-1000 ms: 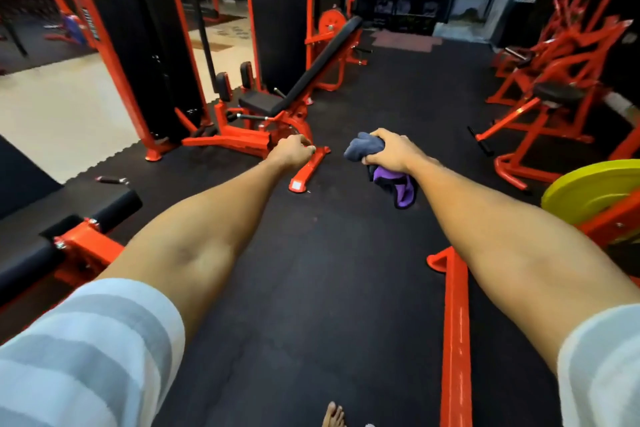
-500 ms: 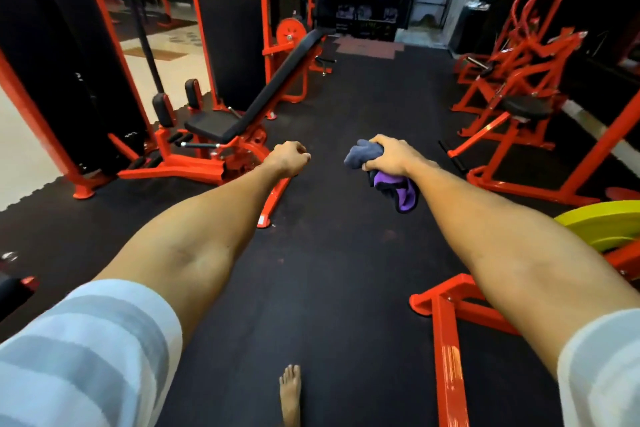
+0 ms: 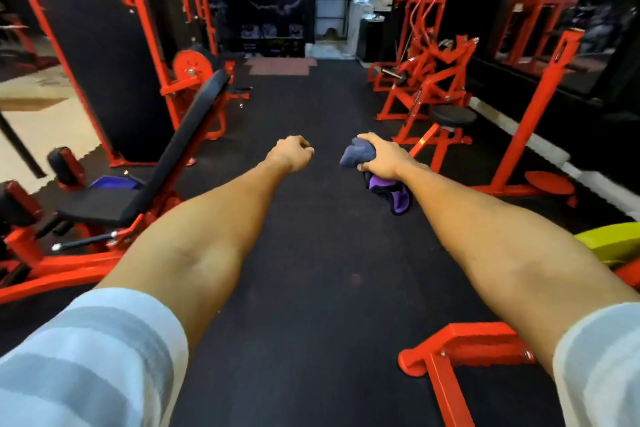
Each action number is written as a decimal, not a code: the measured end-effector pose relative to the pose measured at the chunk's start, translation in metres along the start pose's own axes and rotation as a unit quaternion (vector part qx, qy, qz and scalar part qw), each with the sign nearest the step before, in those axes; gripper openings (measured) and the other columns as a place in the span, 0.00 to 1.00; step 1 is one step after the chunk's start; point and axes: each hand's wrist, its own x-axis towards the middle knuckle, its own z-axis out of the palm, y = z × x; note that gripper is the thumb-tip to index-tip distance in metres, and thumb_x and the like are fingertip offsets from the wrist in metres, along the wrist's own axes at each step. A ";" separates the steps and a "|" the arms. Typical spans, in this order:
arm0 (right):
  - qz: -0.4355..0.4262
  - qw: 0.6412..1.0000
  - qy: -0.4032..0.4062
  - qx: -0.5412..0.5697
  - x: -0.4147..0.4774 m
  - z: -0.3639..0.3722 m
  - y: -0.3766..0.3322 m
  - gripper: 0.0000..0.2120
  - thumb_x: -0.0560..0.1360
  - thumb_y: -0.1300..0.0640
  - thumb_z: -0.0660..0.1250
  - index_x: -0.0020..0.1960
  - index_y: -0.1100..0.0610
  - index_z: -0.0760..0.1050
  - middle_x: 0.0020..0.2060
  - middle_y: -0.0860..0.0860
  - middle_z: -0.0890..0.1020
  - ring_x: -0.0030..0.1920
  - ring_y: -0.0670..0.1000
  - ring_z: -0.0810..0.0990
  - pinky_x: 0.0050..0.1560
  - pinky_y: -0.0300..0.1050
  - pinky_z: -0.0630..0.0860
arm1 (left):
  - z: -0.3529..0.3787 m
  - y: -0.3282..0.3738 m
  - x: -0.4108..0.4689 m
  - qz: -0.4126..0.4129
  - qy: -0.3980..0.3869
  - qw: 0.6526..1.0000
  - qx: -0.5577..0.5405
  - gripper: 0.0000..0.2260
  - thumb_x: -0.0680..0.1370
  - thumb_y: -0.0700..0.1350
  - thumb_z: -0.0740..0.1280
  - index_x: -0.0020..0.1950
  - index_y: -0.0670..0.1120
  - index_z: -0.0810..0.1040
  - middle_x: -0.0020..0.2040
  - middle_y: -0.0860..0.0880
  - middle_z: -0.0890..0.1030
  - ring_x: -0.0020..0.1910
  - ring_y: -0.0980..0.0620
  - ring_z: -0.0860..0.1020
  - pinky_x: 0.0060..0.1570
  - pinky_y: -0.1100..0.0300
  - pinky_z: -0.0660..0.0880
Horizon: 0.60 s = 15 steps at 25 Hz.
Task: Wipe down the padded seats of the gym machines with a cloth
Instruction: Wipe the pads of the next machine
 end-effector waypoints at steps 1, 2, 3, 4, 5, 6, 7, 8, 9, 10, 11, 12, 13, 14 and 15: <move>0.008 1.000 0.004 -0.011 0.025 -0.002 0.008 0.38 0.71 0.45 0.73 0.77 0.37 0.60 0.69 0.52 0.77 0.66 0.60 0.77 0.65 0.55 0.74 | 0.006 0.005 0.027 -0.001 -0.008 1.000 -0.004 0.17 0.78 0.56 0.63 0.65 0.54 0.80 0.64 0.46 0.80 0.61 0.43 0.79 0.64 0.47 0.76; 0.011 1.000 0.008 -0.021 0.050 -0.005 0.014 0.39 0.73 0.46 0.73 0.78 0.38 0.58 0.71 0.52 0.75 0.68 0.60 0.76 0.65 0.55 0.74 | 0.011 0.011 0.054 0.002 -0.013 1.000 -0.013 0.17 0.78 0.56 0.63 0.65 0.54 0.79 0.64 0.46 0.80 0.60 0.43 0.79 0.63 0.47 0.76; 0.008 1.000 0.010 -0.026 0.071 -0.007 0.019 0.38 0.73 0.47 0.72 0.79 0.40 0.58 0.71 0.53 0.75 0.68 0.60 0.76 0.65 0.54 0.74 | 0.016 0.016 0.076 0.009 -0.014 1.000 -0.021 0.17 0.78 0.57 0.63 0.65 0.54 0.79 0.64 0.46 0.80 0.59 0.43 0.79 0.63 0.46 0.77; 0.006 0.999 0.017 -0.031 0.097 -0.010 0.025 0.37 0.73 0.47 0.72 0.78 0.41 0.60 0.70 0.53 0.76 0.67 0.60 0.76 0.63 0.54 0.74 | 0.019 0.024 0.102 0.020 -0.014 1.000 -0.017 0.18 0.78 0.56 0.63 0.66 0.54 0.79 0.64 0.46 0.80 0.59 0.43 0.79 0.62 0.46 0.77; 0.002 0.999 0.022 -0.030 0.126 -0.015 0.031 0.36 0.73 0.46 0.72 0.77 0.42 0.61 0.68 0.53 0.77 0.66 0.60 0.77 0.62 0.53 0.75 | 0.021 0.033 0.133 0.033 -0.011 0.999 -0.019 0.18 0.78 0.56 0.63 0.66 0.55 0.78 0.64 0.47 0.80 0.60 0.43 0.79 0.63 0.46 0.77; 0.000 0.999 0.020 -0.026 0.140 -0.017 0.036 0.35 0.72 0.45 0.72 0.76 0.42 0.62 0.67 0.53 0.78 0.65 0.60 0.77 0.61 0.54 0.75 | 0.023 0.036 0.149 0.042 -0.014 0.999 -0.025 0.19 0.77 0.57 0.62 0.66 0.55 0.78 0.64 0.47 0.80 0.60 0.43 0.79 0.63 0.45 0.77; 0.007 0.999 0.024 -0.027 0.167 -0.020 0.046 0.35 0.72 0.45 0.72 0.75 0.41 0.63 0.66 0.53 0.78 0.65 0.60 0.77 0.62 0.54 0.75 | 0.027 0.041 0.179 0.044 -0.015 0.999 -0.022 0.19 0.77 0.57 0.62 0.66 0.56 0.78 0.65 0.47 0.79 0.60 0.43 0.79 0.62 0.45 0.76; 0.013 0.999 0.032 -0.031 0.200 -0.026 0.059 0.35 0.72 0.45 0.72 0.75 0.40 0.63 0.67 0.52 0.78 0.65 0.60 0.77 0.62 0.55 0.75 | 0.032 0.048 0.214 0.043 -0.017 0.999 -0.012 0.19 0.77 0.57 0.62 0.66 0.56 0.77 0.65 0.47 0.79 0.60 0.43 0.79 0.62 0.44 0.76; 0.018 0.999 0.036 -0.029 0.230 -0.033 0.070 0.35 0.71 0.45 0.73 0.75 0.40 0.63 0.67 0.53 0.78 0.65 0.60 0.77 0.63 0.55 0.75 | 0.034 0.053 0.249 0.046 -0.015 0.999 -0.006 0.19 0.77 0.57 0.62 0.66 0.56 0.77 0.65 0.47 0.79 0.60 0.43 0.79 0.63 0.44 0.76; 0.021 0.999 0.034 -0.026 0.259 -0.042 0.079 0.36 0.71 0.45 0.73 0.75 0.40 0.63 0.67 0.53 0.78 0.65 0.59 0.77 0.63 0.55 0.75 | 0.034 0.058 0.280 0.048 -0.016 0.999 -0.002 0.19 0.78 0.57 0.62 0.67 0.56 0.77 0.65 0.47 0.79 0.61 0.42 0.78 0.63 0.44 0.76; 0.017 0.999 0.033 -0.024 0.284 -0.050 0.087 0.36 0.71 0.45 0.74 0.75 0.41 0.63 0.66 0.53 0.79 0.65 0.59 0.77 0.63 0.55 0.75 | 0.033 0.062 0.306 0.049 -0.016 0.999 -0.004 0.18 0.78 0.56 0.62 0.67 0.55 0.77 0.65 0.46 0.79 0.61 0.43 0.78 0.63 0.44 0.76; 0.020 0.999 0.037 -0.024 0.307 -0.057 0.093 0.37 0.71 0.45 0.75 0.75 0.43 0.63 0.66 0.54 0.78 0.65 0.60 0.77 0.63 0.55 0.75 | 0.031 0.067 0.328 0.051 -0.013 0.999 -0.006 0.18 0.79 0.55 0.62 0.67 0.54 0.77 0.65 0.46 0.79 0.61 0.43 0.78 0.63 0.44 0.76; 0.025 0.998 0.051 -0.022 0.337 -0.066 0.099 0.38 0.71 0.45 0.76 0.76 0.45 0.61 0.66 0.55 0.78 0.65 0.60 0.77 0.63 0.55 0.75 | 0.029 0.074 0.358 0.053 -0.007 0.999 -0.007 0.18 0.79 0.55 0.62 0.67 0.54 0.77 0.65 0.46 0.79 0.61 0.43 0.78 0.63 0.45 0.76; 0.034 0.997 0.061 -0.012 0.364 -0.075 0.104 0.40 0.71 0.45 0.77 0.77 0.48 0.61 0.67 0.55 0.78 0.65 0.61 0.77 0.64 0.55 0.75 | 0.028 0.079 0.386 0.054 -0.002 0.998 -0.012 0.17 0.80 0.54 0.62 0.68 0.54 0.77 0.65 0.46 0.79 0.61 0.43 0.78 0.63 0.45 0.76; 0.039 0.997 0.063 -0.004 0.389 -0.081 0.109 0.41 0.71 0.45 0.78 0.77 0.50 0.61 0.67 0.56 0.77 0.65 0.61 0.77 0.64 0.55 0.75 | 0.029 0.082 0.414 0.052 -0.002 0.999 -0.013 0.17 0.80 0.54 0.62 0.68 0.54 0.77 0.65 0.46 0.79 0.61 0.43 0.78 0.63 0.46 0.76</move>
